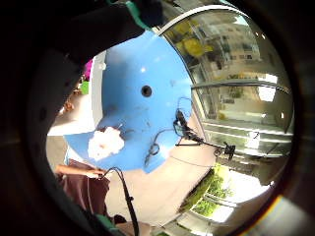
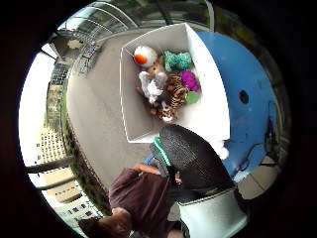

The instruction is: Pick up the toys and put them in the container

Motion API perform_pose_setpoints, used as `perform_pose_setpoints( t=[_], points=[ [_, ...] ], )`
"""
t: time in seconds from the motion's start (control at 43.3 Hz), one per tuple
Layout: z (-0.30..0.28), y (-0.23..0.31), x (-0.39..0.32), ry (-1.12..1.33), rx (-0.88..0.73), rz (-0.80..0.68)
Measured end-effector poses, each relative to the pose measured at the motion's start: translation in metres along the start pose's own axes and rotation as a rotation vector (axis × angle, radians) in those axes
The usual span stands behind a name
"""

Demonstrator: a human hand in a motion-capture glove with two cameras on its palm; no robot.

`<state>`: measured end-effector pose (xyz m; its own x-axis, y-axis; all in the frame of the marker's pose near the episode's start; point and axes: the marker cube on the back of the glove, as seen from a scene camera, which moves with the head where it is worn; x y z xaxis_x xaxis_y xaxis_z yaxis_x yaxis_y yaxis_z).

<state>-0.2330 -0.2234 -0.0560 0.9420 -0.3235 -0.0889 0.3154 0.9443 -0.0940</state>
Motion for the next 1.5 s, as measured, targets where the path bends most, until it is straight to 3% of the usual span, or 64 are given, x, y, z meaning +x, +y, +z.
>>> perform_pose_setpoints(
  t=[0.254,0.392,0.508,0.785,0.923,1.038,1.5],
  points=[
    [0.004,0.059,0.05,-0.09,0.02,0.057],
    [0.027,0.097,0.103,-0.159,0.009,0.26],
    [0.066,0.12,0.094,-0.138,0.024,-0.019],
    [0.227,0.133,0.028,-0.187,-0.164,-0.37],
    [0.297,0.12,0.016,-0.14,-0.258,-0.386],
    [0.338,0.106,0.0,-0.24,-0.296,-0.381],
    [0.351,0.088,-0.03,-0.315,0.058,-0.345]
  ],
)
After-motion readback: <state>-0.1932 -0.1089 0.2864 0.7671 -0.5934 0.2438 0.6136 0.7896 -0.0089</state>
